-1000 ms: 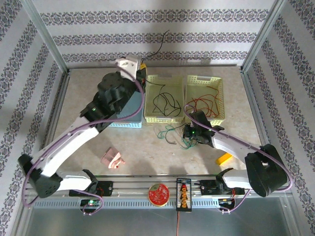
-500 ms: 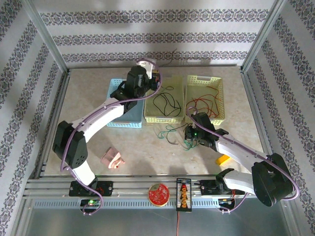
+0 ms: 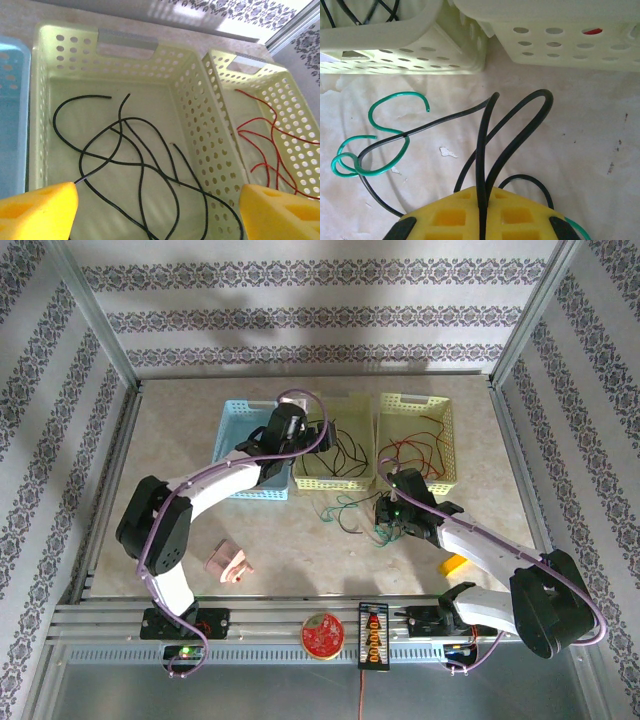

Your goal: Untangle the cables

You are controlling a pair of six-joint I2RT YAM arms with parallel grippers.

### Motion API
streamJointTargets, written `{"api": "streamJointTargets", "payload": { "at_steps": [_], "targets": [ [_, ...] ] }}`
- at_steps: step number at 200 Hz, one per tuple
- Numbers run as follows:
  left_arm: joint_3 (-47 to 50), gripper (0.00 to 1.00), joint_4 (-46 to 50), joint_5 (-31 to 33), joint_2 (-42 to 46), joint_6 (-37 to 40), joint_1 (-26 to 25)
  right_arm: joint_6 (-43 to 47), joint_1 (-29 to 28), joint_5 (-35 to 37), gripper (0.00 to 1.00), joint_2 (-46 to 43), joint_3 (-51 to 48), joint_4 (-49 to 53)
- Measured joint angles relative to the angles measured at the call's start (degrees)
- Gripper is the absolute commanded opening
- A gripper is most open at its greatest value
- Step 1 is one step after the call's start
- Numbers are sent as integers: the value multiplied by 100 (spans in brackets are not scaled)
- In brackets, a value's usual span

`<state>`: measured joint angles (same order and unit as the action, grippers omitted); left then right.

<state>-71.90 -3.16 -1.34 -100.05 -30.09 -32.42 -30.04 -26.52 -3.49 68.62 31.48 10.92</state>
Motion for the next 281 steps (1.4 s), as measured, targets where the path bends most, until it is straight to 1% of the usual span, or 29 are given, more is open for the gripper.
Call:
{"api": "streamJointTargets", "payload": {
  "at_steps": [18,33,59,89,105,122,154,172,180,199,220,224,248,281],
  "targets": [
    [4,86,74,-153,232,295,-66,0,0,0,7,0,-2,0],
    [15,87,221,-367,483,599,-221,0,0,-2,6,0,-2,-2],
    [85,87,597,-741,745,1292,-754,7,0,-4,7,0,-2,-2],
    [297,85,1158,-1134,584,1873,-1329,22,2,-39,7,2,-2,-2],
    [310,84,1438,-1239,343,2072,-1469,22,2,-44,7,0,-2,-2],
    [310,81,1646,-1209,55,2249,-1561,22,2,-44,7,0,-2,-2],
    [310,70,1821,-898,-437,2441,-1696,22,2,-46,7,-2,-2,-2],
    [328,59,1821,-726,-584,2472,-1714,22,4,-46,7,-35,-2,7],
    [369,48,1816,-664,-599,2496,-1711,22,4,-46,7,-63,-2,13],
    [461,18,1799,-560,-603,2492,-1711,20,17,-46,7,-151,-2,31],
    [584,2,1749,-455,-608,2479,-1711,9,90,-46,7,-280,-24,52],
    [623,0,1729,-448,-608,2450,-1711,-4,114,-39,7,-315,-33,59],
    [896,0,1478,-409,-503,2406,-1714,-81,291,-20,8,-551,-151,66],
    [1388,0,1349,-350,-120,2304,-1707,-219,555,24,8,-741,-334,103]
  ]
}}
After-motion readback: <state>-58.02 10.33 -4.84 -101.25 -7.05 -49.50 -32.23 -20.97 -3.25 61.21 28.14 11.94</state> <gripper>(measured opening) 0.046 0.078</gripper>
